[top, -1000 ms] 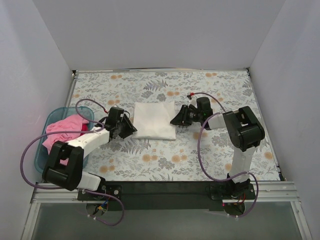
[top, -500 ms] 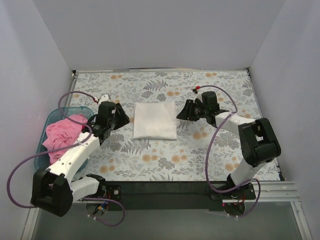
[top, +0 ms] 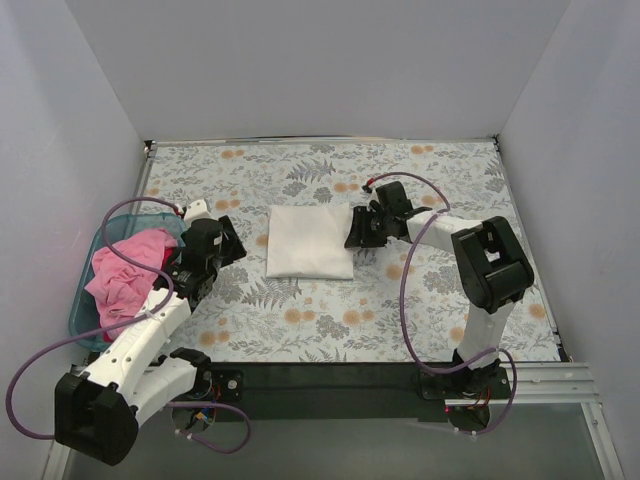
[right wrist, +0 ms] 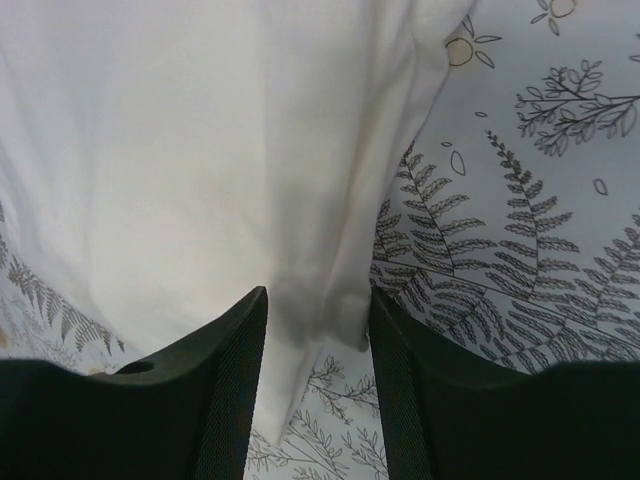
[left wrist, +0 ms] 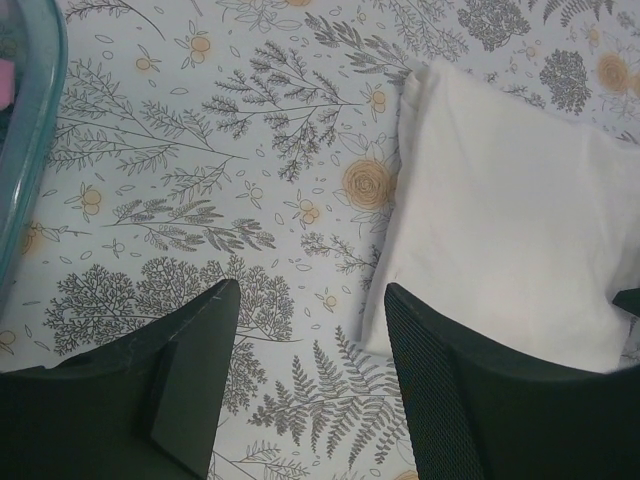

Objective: Fold and stack the t-shirts
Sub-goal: Fold the tshirt, then neatly place the folded tshirt to the corner

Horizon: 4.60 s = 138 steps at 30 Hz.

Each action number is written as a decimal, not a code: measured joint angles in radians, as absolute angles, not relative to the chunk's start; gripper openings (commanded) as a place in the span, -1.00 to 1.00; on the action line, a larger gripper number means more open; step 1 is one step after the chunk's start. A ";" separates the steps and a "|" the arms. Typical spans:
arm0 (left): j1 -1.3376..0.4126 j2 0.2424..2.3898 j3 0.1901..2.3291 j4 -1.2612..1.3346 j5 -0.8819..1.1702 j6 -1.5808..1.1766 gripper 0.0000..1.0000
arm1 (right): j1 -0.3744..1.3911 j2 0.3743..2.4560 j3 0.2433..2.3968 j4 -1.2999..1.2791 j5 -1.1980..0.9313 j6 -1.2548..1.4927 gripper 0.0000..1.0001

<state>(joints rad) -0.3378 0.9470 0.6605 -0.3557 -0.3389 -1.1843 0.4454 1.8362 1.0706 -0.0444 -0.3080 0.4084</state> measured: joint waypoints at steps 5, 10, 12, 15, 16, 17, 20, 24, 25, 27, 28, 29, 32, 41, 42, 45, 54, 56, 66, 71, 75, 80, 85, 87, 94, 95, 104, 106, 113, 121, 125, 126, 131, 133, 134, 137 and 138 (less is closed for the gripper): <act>-0.337 0.955 0.661 -0.355 -0.339 -1.177 0.12 | 0.486 1.914 1.163 -0.084 -0.287 0.403 -0.26; -0.337 0.949 0.661 -0.353 -0.341 -1.171 0.12 | 0.500 1.960 1.233 -0.135 -0.243 0.362 -0.97; -0.337 0.947 0.661 -0.352 -0.341 -1.168 0.12 | 0.496 1.961 1.251 -0.167 -0.218 0.333 -0.97; -0.337 0.947 0.661 -0.351 -0.340 -1.167 0.12 | 0.459 1.950 1.257 -0.204 -0.176 0.272 -0.97; -0.337 0.947 0.661 -0.351 -0.340 -1.167 0.12 | 0.434 1.941 1.257 -0.222 -0.156 0.246 -0.97; -0.337 0.947 0.661 -0.351 -0.340 -1.167 0.12 | 0.402 1.930 1.257 -0.244 -0.129 0.214 -0.97; -0.337 0.947 0.661 -0.350 -0.340 -1.166 0.12 | 0.274 1.909 1.275 -0.310 -0.017 0.119 -0.97; -0.337 0.947 0.661 -0.350 -0.339 -1.163 0.12 | 0.110 1.908 1.334 -0.359 0.184 0.019 -0.87; -0.337 0.947 0.661 -0.350 -0.336 -1.161 0.12 | 0.075 1.909 1.357 -0.372 0.231 0.007 -0.66; -0.337 0.947 0.661 -0.350 -0.332 -1.159 0.12 | 0.020 1.929 1.426 -0.398 0.302 -0.011 -0.37; -0.337 0.947 0.661 -0.350 -0.332 -1.159 0.12 | 0.002 1.939 1.457 -0.400 0.329 -0.019 -0.30; -0.337 0.947 0.661 -0.350 -0.331 -1.159 0.11 | -0.014 1.946 1.489 -0.409 0.339 -0.020 -0.24; -0.337 0.947 0.661 -0.350 -0.329 -1.159 0.12 | -0.043 1.943 1.534 -0.414 0.341 0.024 0.25; -0.337 0.946 0.661 -0.349 -0.324 -1.159 0.11 | -0.113 1.650 1.141 -0.316 0.123 0.330 0.52; -0.337 0.945 0.661 -0.349 -0.324 -1.159 0.12 | -0.122 1.606 1.069 -0.289 0.094 0.383 0.51; -0.337 0.938 0.661 -0.348 -0.321 -1.159 0.12 | -0.130 1.493 0.870 -0.179 0.029 0.535 0.51; -0.337 0.917 0.661 -0.347 -0.322 -1.159 0.11 | -0.126 1.443 0.643 0.122 -0.014 0.869 0.47; -0.337 0.917 0.661 -0.347 -0.322 -1.159 0.12 | -0.126 1.460 0.643 0.178 -0.015 0.908 0.46; -0.337 0.917 0.661 -0.347 -0.322 -1.159 0.11 | -0.125 1.564 0.619 0.325 -0.033 1.068 0.31; -0.337 0.922 0.661 -0.347 -0.322 -1.159 0.12 | -0.125 1.597 0.610 0.367 -0.031 1.112 -0.22; -0.337 0.935 0.661 -0.347 -0.324 -1.158 0.12 | -0.125 1.659 0.619 0.392 -0.029 1.156 -0.88; -0.337 0.966 0.661 -0.347 -0.327 -1.157 0.11 | -0.125 1.738 0.688 0.427 -0.003 1.203 -0.97; -0.337 1.011 0.661 -0.348 -0.333 -1.156 0.11 | -0.145 1.853 0.811 0.452 0.004 1.224 -0.97; -0.337 1.027 0.661 -0.348 -0.334 -1.156 0.11 | -0.159 1.916 0.896 0.451 0.007 1.225 -0.97; -0.337 1.074 0.661 -0.351 -0.351 -1.156 0.11 | -0.206 2.114 1.170 0.455 -0.003 1.203 -0.97; -0.337 1.079 0.661 -0.351 -0.352 -1.156 0.11 | -0.214 2.147 1.216 0.454 -0.014 1.198 -0.97; -0.337 1.105 0.661 -0.351 -0.351 -1.156 0.11 | -0.260 2.231 1.324 0.454 -0.099 1.140 -0.10; -0.337 1.105 0.661 -0.351 -0.351 -1.156 0.11 | -0.266 2.220 1.328 0.454 -0.113 1.119 0.14; -0.337 1.076 0.661 -0.351 -0.346 -1.155 0.11 | -0.294 2.054 1.216 0.336 -0.119 0.946 0.45; -0.337 0.967 0.661 -0.350 -0.329 -1.156 0.13 | -0.303 1.628 1.026 0.075 -0.113 0.679 0.50; -0.337 0.873 0.662 -0.357 -0.310 -1.156 0.17 | -0.303 1.382 0.999 -0.113 -0.116 0.550 0.58; -0.337 0.848 0.669 -0.370 -0.304 -1.158 0.18 | -0.302 1.320 0.999 -0.157 -0.117 0.519 0.63; -0.337 0.735 0.760 -0.458 -0.295 -1.180 0.28 | -0.303 1.023 1.000 -0.353 -0.138 0.409 0.75; -0.337 0.695 0.794 -0.487 -0.295 -1.199 0.29 | -0.290 0.921 1.004 -0.422 -0.136 0.384 0.81; -0.337 0.673 0.811 -0.503 -0.296 -1.207 0.31 | -0.279 0.874 1.005 -0.451 -0.129 0.373 0.81; -0.337 0.616 0.845 -0.557 -0.297 -1.225 0.40 | -0.207 0.766 1.007 -0.519 -0.091 0.342 0.89; -0.337 0.599 0.853 -0.576 -0.300 -1.228 0.44 | -0.174 0.736 1.008 -0.543 -0.070 0.331 0.90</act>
